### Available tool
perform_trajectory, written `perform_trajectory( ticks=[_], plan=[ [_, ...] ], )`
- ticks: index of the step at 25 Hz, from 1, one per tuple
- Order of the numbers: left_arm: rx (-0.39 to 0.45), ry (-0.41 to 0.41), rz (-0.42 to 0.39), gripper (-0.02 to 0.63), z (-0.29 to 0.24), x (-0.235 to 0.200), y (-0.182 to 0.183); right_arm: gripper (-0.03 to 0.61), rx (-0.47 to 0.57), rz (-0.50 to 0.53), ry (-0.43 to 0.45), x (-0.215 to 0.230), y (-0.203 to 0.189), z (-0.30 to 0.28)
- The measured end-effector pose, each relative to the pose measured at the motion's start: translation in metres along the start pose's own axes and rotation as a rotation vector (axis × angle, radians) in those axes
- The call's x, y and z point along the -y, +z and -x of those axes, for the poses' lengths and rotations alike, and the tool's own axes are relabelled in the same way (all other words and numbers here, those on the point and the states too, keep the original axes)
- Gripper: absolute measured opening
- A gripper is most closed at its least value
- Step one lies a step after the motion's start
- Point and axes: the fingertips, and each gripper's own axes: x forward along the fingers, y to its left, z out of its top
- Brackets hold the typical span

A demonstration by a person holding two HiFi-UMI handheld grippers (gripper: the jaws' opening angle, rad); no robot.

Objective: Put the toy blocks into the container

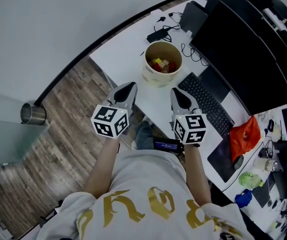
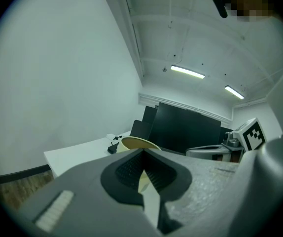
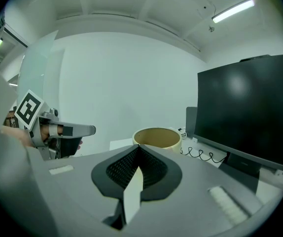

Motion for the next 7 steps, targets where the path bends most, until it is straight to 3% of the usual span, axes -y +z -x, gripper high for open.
perform_trajectory(
  ticks=[7],
  plan=[
    [-0.005, -0.007, -0.001, 0.000, 0.0023, 0.0052, -0.0051, 0.021, 0.006, -0.008, -0.001, -0.0006, -0.0037, 0.0073]
  ],
)
